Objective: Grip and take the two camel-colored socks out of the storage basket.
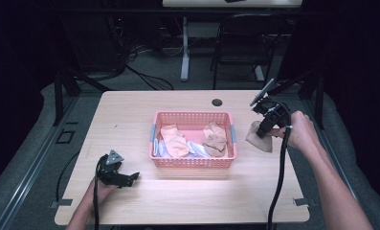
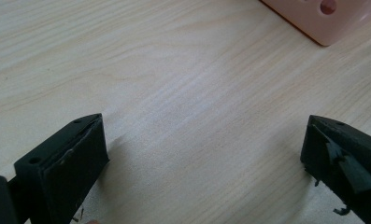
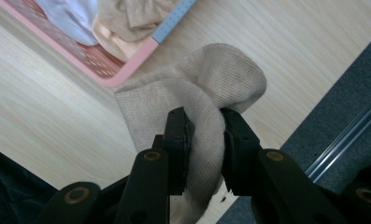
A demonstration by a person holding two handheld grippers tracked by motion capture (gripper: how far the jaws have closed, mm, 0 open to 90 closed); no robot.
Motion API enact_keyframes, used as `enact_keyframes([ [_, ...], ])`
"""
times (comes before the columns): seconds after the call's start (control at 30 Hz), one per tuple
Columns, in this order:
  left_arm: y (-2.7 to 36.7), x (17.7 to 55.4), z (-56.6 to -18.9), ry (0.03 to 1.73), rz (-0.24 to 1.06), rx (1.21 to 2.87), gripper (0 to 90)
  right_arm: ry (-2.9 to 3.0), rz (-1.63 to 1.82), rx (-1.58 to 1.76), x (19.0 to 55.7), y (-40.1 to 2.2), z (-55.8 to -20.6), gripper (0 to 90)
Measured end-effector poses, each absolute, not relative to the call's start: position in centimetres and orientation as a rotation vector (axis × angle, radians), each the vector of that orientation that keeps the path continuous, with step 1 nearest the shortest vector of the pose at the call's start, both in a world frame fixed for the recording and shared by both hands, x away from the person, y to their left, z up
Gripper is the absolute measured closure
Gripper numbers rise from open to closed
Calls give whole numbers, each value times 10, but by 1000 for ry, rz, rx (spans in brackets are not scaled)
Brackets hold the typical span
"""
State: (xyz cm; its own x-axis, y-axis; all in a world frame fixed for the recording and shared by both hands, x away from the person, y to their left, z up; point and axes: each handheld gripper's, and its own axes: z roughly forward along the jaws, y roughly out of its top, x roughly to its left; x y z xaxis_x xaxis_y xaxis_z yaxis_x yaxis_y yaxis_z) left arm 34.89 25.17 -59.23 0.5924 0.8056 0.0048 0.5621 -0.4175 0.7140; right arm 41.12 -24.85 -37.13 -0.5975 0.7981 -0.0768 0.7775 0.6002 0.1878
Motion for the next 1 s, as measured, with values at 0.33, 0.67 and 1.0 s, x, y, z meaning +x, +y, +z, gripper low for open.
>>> enact_keyframes([
  [0.33,252,349,-592,1078,460,2140,3,2623,173,1393,412,-274,-384,735],
  [0.67,252,349,-592,1075,461,2142,3,2592,153,1478,418,-297,-402,735],
  [1.0,252,349,-592,1075,462,2143,3,2595,135,1522,424,-306,-424,729],
])
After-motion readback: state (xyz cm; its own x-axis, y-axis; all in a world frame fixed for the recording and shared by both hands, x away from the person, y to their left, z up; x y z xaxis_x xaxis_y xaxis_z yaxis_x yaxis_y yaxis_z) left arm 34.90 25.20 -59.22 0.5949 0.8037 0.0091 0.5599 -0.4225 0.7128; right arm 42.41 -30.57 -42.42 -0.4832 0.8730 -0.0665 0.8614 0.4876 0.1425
